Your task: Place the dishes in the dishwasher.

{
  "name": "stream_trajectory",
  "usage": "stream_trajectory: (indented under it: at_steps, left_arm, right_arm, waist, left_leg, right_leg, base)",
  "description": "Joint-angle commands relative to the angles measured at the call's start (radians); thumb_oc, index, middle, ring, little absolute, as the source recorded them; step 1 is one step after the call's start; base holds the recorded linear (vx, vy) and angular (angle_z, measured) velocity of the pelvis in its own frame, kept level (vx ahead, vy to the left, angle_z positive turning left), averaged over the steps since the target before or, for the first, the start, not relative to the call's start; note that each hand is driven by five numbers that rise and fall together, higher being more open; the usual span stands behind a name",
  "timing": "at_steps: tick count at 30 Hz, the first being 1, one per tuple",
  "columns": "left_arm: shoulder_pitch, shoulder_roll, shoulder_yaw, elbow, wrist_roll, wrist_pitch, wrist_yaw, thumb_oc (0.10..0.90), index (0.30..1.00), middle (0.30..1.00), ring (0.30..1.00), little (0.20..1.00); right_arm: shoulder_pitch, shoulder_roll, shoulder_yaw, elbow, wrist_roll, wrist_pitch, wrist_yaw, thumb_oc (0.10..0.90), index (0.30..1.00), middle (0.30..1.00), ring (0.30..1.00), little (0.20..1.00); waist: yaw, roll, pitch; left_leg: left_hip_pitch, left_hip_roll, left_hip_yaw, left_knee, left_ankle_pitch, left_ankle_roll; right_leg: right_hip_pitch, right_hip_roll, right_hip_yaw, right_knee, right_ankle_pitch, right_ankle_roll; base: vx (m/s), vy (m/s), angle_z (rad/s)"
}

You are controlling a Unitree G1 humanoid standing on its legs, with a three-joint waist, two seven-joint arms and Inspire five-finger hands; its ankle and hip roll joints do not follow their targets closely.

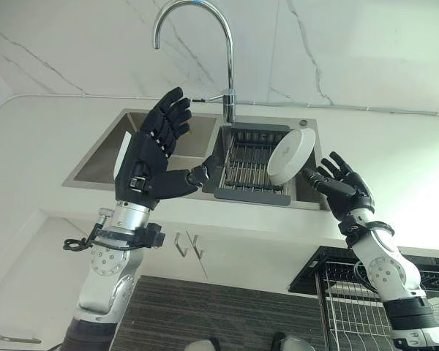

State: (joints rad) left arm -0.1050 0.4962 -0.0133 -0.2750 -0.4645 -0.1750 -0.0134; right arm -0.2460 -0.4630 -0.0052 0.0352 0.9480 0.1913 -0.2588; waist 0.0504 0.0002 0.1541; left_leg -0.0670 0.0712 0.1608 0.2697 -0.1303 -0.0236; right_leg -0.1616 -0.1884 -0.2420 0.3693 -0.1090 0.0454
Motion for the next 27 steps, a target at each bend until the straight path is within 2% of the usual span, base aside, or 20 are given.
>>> stream_trajectory:
  at_steps: [1,27]
  left_arm:
    - [-0.115,0.084,-0.007,-0.055,-0.013,-0.081,-0.005,0.800,0.900,0.900,0.900,0.900]
    - [-0.146,0.107,-0.031,-0.031,-0.041,-0.072,0.008,0.800,0.900,0.900,0.900,0.900]
  right_arm:
    - [-0.178,-0.033,-0.013,0.026,0.038,-0.073,0.006,0.800,0.900,0.900,0.900,0.900]
    - [-0.309,-0.089,0.011,0.232,0.100,-0.050,-0.002,0.800,0.900,0.900,0.900,0.900]
  waist:
    - [0.019,-0.040,-0.081]
    - [0.059,-0.044,-0.082]
  left_leg:
    - [-0.002,0.018,-0.052,0.030,-0.110,-0.020]
    - [-0.004,0.011,-0.086,0.030,-0.098,-0.029]
  right_leg:
    - [0.127,-0.016,-0.020,-0.069,-0.081,0.081]
    - [0.151,-0.016,-0.053,-0.069,-0.092,0.071]
  base:
    - [0.01,0.005,0.07]
    - [0.00,0.001,0.05]
